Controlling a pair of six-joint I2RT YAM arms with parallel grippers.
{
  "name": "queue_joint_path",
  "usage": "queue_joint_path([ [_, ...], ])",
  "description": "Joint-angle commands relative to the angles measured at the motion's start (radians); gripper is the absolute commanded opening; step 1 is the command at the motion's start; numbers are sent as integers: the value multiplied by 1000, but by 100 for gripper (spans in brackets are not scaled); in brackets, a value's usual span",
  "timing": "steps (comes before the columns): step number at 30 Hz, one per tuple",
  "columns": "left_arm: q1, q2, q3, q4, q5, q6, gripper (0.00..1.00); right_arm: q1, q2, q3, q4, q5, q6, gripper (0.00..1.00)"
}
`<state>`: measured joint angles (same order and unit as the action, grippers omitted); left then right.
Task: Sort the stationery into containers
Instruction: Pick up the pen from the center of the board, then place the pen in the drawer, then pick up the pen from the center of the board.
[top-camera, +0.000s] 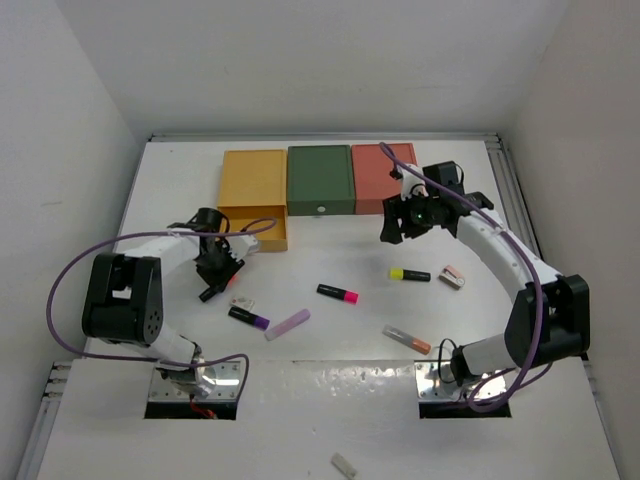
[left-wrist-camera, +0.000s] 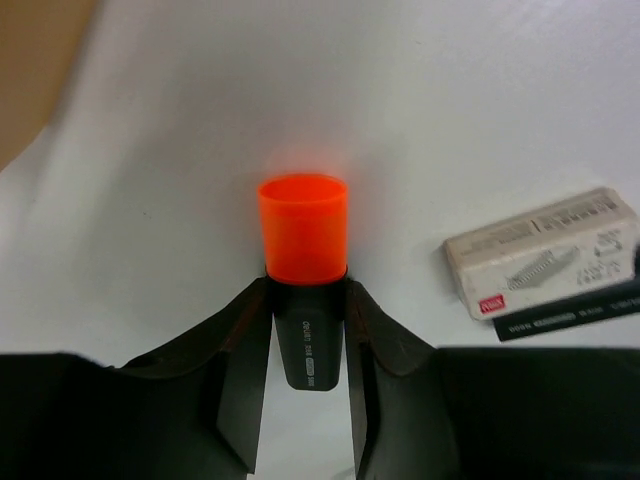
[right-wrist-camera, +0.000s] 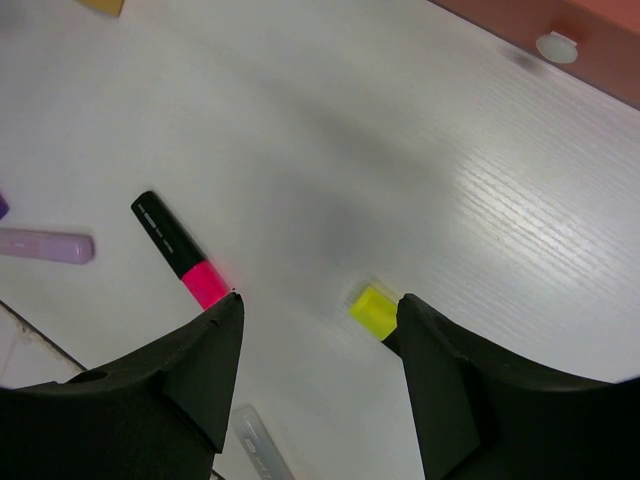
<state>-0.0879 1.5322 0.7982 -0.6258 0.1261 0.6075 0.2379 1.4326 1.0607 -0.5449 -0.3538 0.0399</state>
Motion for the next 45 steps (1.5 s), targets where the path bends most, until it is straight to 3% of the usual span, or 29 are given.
queue_joint_path([
  [1,14,-85,13,-70,65,41,12,-14,-4,32,-3,-28,-31,62],
  [4,7,-156,160,-267,176,93,6,-35,-11,7,-10,-30,-72,62],
  [7,-15,-129,430,-420,262,192,3,-55,-14,-16,-15,-36,-97,62],
  [8,-27,-85,560,-475,259,193,2,-60,-14,-21,-15,-39,-101,62],
  [12,-94,58,802,-552,193,198,2,-77,6,-19,-27,-56,-107,62],
  [18,-141,232,868,-536,95,262,2,-95,54,8,-59,-82,-114,62],
  [22,-173,328,857,-493,38,276,10,-104,69,10,-55,-93,-104,62],
  [29,-190,364,843,-388,-3,298,14,-107,97,9,-50,-108,-81,62],
  [35,-188,349,845,-388,-5,304,48,-109,92,10,-52,-113,-75,63],
  [39,-182,280,842,-405,36,296,55,-107,75,18,-66,-117,-72,63],
  [40,-181,260,836,-413,64,298,65,-107,68,18,-67,-117,-75,63],
  [41,-182,215,808,-425,72,299,66,-107,62,15,-67,-119,-74,63],
  [42,-187,189,794,-436,81,305,85,-107,46,9,-73,-119,-72,63],
  [45,-188,68,716,-500,174,363,83,-107,13,-8,-79,-120,-72,63],
])
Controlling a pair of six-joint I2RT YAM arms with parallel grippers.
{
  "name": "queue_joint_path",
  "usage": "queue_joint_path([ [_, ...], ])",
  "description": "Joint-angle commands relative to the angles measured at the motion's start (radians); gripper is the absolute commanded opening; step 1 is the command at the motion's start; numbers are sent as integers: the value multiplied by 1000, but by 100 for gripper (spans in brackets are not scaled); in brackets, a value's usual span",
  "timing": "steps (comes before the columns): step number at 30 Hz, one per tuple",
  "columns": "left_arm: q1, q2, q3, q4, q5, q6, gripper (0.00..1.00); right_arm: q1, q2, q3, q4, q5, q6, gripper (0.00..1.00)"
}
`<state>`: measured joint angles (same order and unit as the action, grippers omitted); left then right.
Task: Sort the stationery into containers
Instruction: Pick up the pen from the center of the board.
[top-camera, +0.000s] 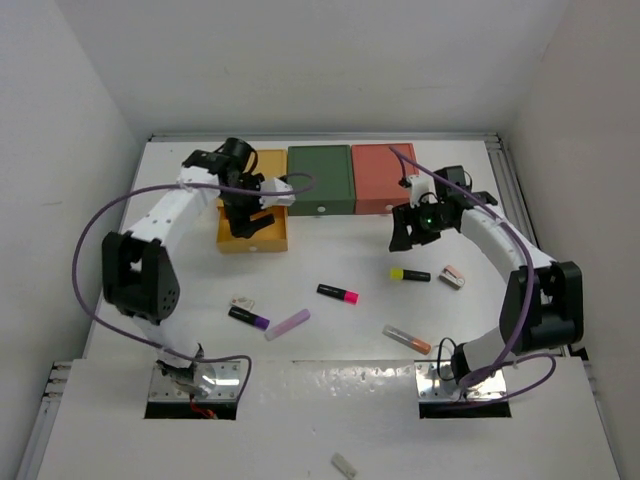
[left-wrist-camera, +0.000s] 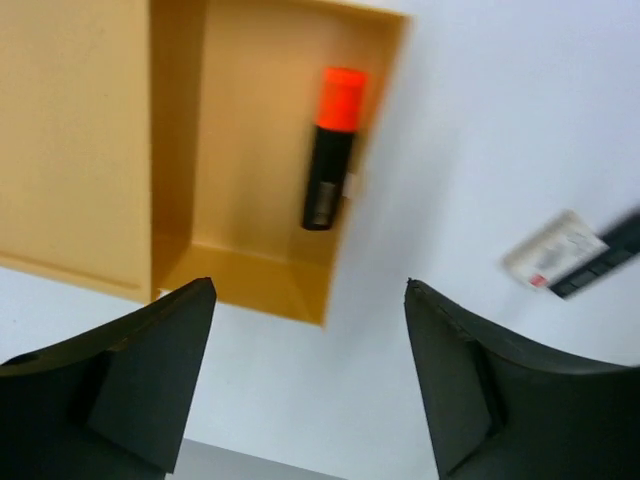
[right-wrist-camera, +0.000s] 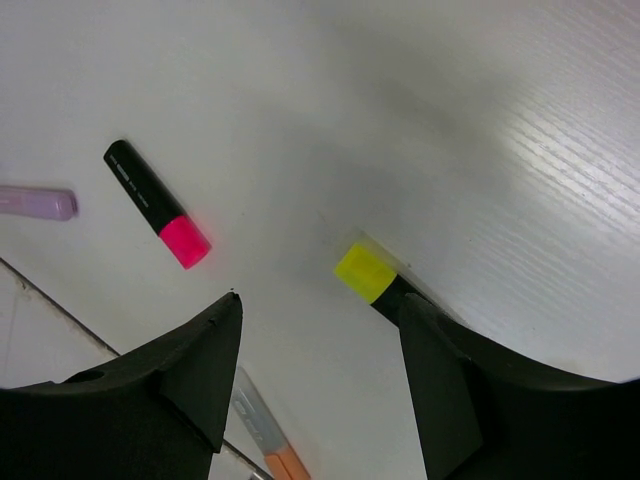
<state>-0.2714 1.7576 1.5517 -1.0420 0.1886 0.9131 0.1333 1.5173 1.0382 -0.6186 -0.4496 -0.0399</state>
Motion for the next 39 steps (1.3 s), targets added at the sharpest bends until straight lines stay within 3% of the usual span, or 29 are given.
queue_joint_path([
  [1,-9,-194,-59,-107,173,79,81,-3,-78,10,-7,-27,8,63],
  [5,-70,-421,-255,-148,221,116,62,2,-123,-32,-10,-26,3,62],
  [9,-161,-570,-525,-116,196,104,59,6,-135,-63,-13,-20,6,61],
  [13,-242,-638,-659,-54,151,81,59,25,-129,-72,-12,-17,20,60],
  [22,-414,-604,-818,146,92,23,63,61,-118,-93,-9,5,25,60],
  [37,-428,-463,-952,367,19,56,57,60,-94,-78,-15,8,21,60],
  [39,-428,-460,-978,390,0,55,52,61,-95,-84,-13,9,18,60],
])
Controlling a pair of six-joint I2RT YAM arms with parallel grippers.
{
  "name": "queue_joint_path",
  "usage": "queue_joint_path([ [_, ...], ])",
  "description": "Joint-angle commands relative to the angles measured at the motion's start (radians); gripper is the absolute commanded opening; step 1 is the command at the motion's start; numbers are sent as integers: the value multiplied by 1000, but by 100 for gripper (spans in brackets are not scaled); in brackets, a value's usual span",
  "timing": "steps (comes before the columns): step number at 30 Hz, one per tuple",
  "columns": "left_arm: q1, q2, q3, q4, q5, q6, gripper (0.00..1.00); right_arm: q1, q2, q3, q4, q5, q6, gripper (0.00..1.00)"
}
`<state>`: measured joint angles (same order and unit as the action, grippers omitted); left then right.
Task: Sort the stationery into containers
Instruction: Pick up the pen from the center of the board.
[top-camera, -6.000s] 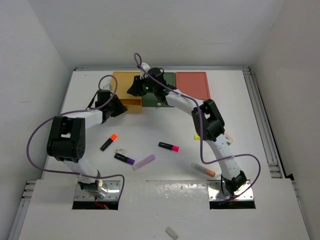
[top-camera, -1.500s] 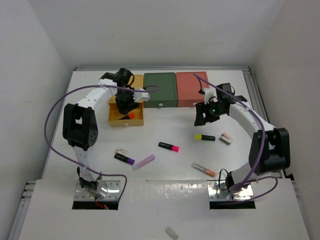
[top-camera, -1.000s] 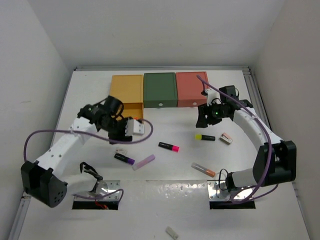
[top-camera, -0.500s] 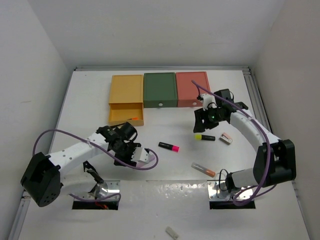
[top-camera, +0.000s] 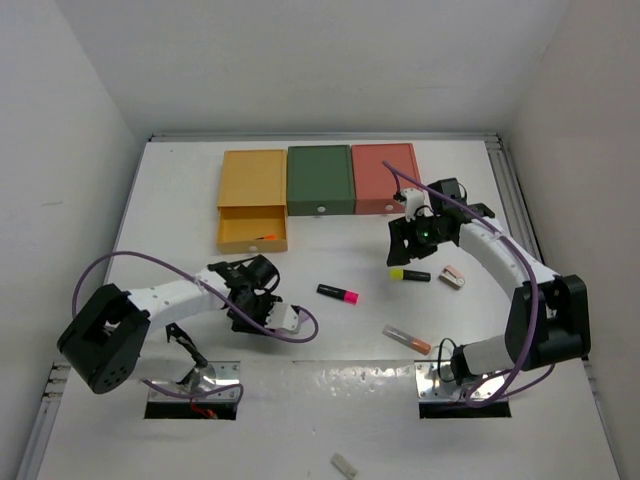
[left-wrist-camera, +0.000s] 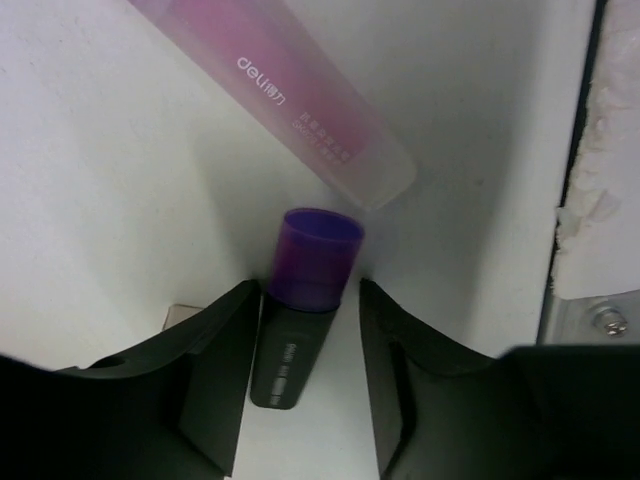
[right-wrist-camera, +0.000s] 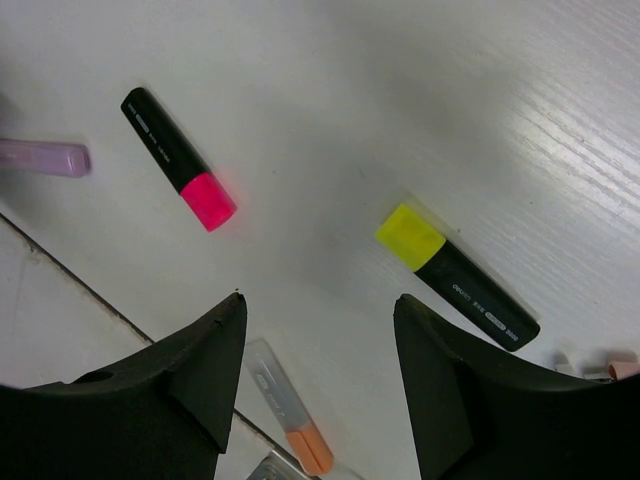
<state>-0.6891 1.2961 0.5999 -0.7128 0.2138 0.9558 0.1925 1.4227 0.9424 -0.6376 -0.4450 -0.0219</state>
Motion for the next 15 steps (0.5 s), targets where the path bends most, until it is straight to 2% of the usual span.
queue_joint_path([
  [1,-9,2,-37,71,-34,11,49,1,-1,10,7,6,0,60],
  [2,-10,-1,-44,82,-46,12,44,1,1,7,7,5,0,60],
  [5,2,-32,-69,87,-59,15,36,1,-4,-2,15,12,-15,60],
  [8,6,-90,-43,46,-51,-3,27,4,2,4,19,72,-100,60],
  [11,17,-123,79,-42,-7,-52,11,4,28,21,7,132,-224,60],
  [14,42,-100,289,-148,56,-115,5,2,59,45,-20,166,-332,60],
  [15,51,-71,408,-195,76,-126,4,2,65,52,-25,170,-355,60],
])
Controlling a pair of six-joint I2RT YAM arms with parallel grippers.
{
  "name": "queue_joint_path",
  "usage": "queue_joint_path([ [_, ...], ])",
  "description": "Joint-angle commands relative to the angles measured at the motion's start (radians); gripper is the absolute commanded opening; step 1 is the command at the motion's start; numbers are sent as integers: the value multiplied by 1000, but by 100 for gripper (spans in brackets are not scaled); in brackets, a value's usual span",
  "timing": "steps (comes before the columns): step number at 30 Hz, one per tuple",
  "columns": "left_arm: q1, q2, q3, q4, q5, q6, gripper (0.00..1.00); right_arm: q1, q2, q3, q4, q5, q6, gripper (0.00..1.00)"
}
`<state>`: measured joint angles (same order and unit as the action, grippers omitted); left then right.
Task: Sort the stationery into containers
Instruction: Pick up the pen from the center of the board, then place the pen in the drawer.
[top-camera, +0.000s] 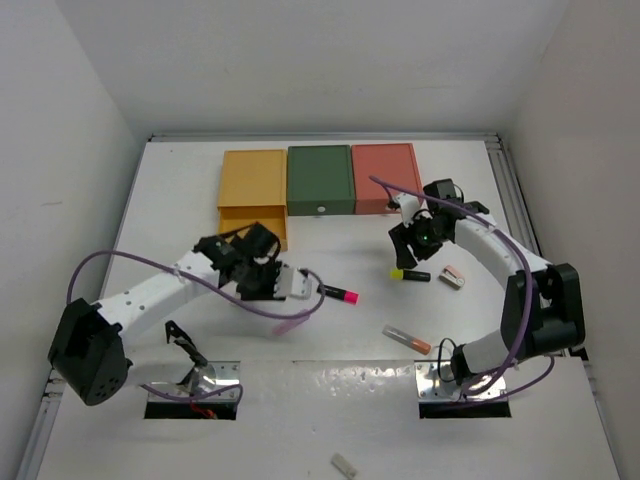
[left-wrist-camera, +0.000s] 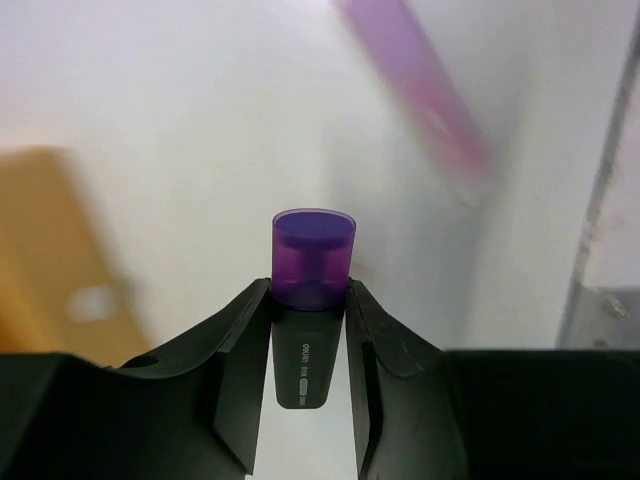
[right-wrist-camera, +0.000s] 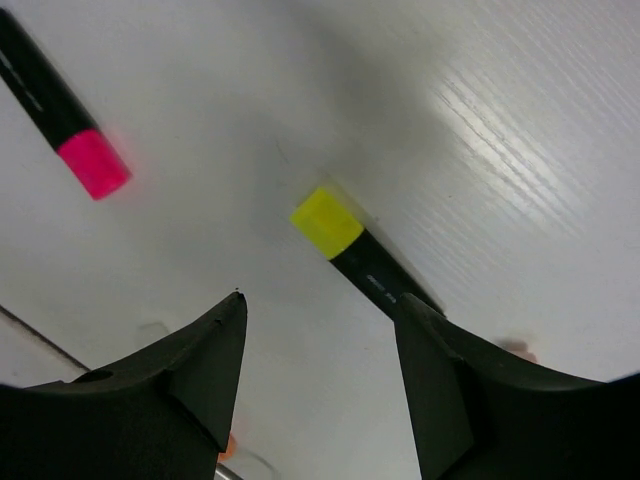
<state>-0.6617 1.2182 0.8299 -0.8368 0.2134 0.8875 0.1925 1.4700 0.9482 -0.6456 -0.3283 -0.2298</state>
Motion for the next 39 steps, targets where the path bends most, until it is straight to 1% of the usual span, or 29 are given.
queue_joint_path([
  [1,49,26,287,-91,81,-73,4,2,32,50,-32,55,-195,60],
  [2,65,46,288,-116,86,-71,4,2,38,54,-37,58,-219,60],
  [3,85,94,379,-148,78,-62,3,4,42,55,-46,60,-239,60],
  [5,164,147,452,-165,60,-22,4,4,59,58,-64,63,-301,60],
  [6,195,203,481,-173,51,-4,4,5,64,60,-71,61,-318,60],
  [7,252,231,539,-174,49,28,4,4,73,60,-78,60,-350,61],
  [8,276,263,569,-176,49,40,4,4,75,60,-92,55,-365,61],
  [9,301,332,602,-188,55,51,7,4,78,55,-98,46,-377,61],
  [10,322,366,673,-202,63,71,9,4,78,51,-100,43,-402,62],
  [12,376,468,738,-247,92,93,13,12,75,29,-98,41,-425,63],
  [14,413,520,797,-257,106,110,14,16,75,11,-79,52,-454,64],
  [18,436,610,830,-205,110,114,14,21,99,6,-66,74,-490,65],
  [23,444,675,857,-186,110,119,16,24,145,21,-83,86,-529,65],
  [25,445,688,854,-170,119,117,22,22,162,17,-69,98,-543,65],
  [26,447,695,854,-156,126,114,28,22,168,15,-66,103,-548,65],
  [28,445,705,857,-143,124,94,35,21,190,14,-65,109,-560,64],
  [29,445,713,859,-137,126,82,41,25,196,17,-68,110,-565,63],
  [31,455,715,870,-134,135,74,44,24,214,17,-74,109,-574,62],
  [33,461,708,874,-122,150,54,50,27,222,8,-63,110,-577,61],
  [36,476,692,873,-93,185,-5,53,35,222,-17,-29,121,-579,58],
  [37,482,685,873,-79,208,-18,57,42,222,-26,-22,124,-579,57],
  [39,488,678,873,-70,228,-53,58,48,222,-49,0,133,-577,53],
])
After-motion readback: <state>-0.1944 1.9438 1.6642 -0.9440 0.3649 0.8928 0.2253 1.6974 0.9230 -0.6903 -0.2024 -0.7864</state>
